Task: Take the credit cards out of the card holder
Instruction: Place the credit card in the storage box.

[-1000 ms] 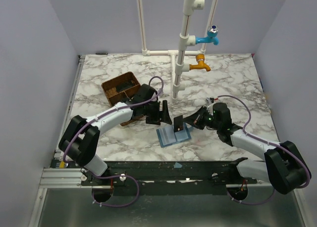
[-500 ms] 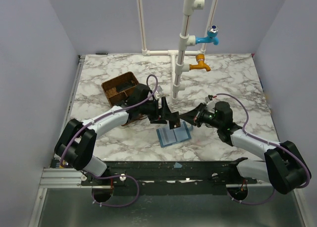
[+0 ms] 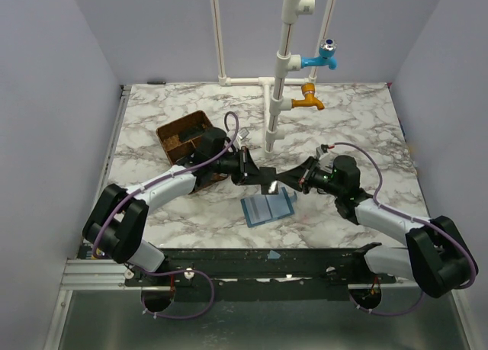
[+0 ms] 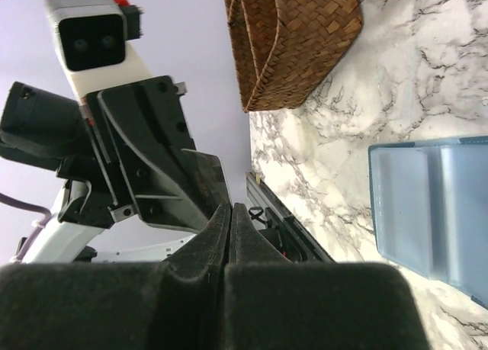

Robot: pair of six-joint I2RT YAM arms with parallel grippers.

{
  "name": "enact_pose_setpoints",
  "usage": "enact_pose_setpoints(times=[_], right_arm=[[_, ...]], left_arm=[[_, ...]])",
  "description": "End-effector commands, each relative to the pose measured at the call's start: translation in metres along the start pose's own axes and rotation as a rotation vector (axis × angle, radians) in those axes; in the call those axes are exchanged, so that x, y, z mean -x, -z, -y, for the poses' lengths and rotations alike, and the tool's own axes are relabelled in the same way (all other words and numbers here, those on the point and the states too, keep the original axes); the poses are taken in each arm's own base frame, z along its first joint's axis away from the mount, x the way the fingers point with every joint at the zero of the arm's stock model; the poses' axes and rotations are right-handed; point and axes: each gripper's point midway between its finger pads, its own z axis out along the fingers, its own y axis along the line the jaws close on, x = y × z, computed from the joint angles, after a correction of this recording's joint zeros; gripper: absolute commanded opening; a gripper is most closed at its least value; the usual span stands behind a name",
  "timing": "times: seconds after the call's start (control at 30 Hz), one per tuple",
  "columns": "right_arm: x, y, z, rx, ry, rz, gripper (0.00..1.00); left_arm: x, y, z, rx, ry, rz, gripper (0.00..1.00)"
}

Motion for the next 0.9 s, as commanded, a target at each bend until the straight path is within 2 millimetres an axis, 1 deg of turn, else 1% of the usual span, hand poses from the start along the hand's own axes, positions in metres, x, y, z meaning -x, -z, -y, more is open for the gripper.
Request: enact_pose_setpoints(times=[0.0, 0.03, 0.07, 0.1, 0.2, 0.27, 0.3, 0.37, 0.43, 0.63, 0.73, 0.77, 0.87], right_arm=[[-0.004, 0.000, -0.005, 0.017, 0.017, -0.026, 0.01], [-0.003, 0.000, -0.004, 0.010, 0.020, -0.024, 0.01], [-0.003, 0.000, -0.003, 0.003, 0.023, -0.024, 0.06], [-0.002, 0.000, -0.002, -0.005, 0.027, -0.017, 0.15], [0.003, 0.000, -0.002, -0.028, 0.041, 0.008, 0.56], [0.006, 0.001, -0.001, -0.051, 0.049, 0.023, 0.73], [0.007, 0.002, 0.000, -0.066, 0.055, 0.034, 0.78], [0.012, 0.004, 0.003, -0.099, 0.070, 0.063, 0.83], [0.017, 0.006, 0.007, -0.131, 0.086, 0.091, 0.85], [0.023, 0.009, 0.011, -0.179, 0.105, 0.125, 0.87], [0.025, 0.008, 0.011, -0.196, 0.120, 0.125, 0.87], [0.026, 0.008, 0.013, -0.206, 0.126, 0.124, 0.87], [0.029, 0.004, 0.010, -0.216, 0.147, 0.113, 0.87]], left_arm=[[-0.006, 0.004, 0.018, -0.079, -0.024, -0.022, 0.00], [-0.007, 0.004, 0.018, -0.079, -0.023, -0.024, 0.00], [-0.007, 0.004, 0.019, -0.079, -0.023, -0.025, 0.00], [-0.007, 0.005, 0.020, -0.080, -0.024, -0.028, 0.00], [-0.006, 0.007, 0.020, -0.066, -0.033, -0.027, 0.00], [-0.005, 0.009, 0.019, -0.050, -0.040, -0.018, 0.00], [-0.003, 0.010, 0.019, -0.043, -0.043, -0.008, 0.00], [0.000, 0.013, 0.017, -0.036, -0.042, 0.003, 0.00], [0.003, 0.015, 0.014, -0.028, -0.045, 0.013, 0.00], [0.010, 0.022, 0.009, 0.001, -0.050, 0.037, 0.00], [0.022, 0.031, 0.006, 0.010, -0.056, 0.085, 0.00], [0.025, 0.035, 0.002, 0.025, -0.043, 0.100, 0.00], [0.045, 0.049, -0.007, 0.062, -0.021, 0.165, 0.00]])
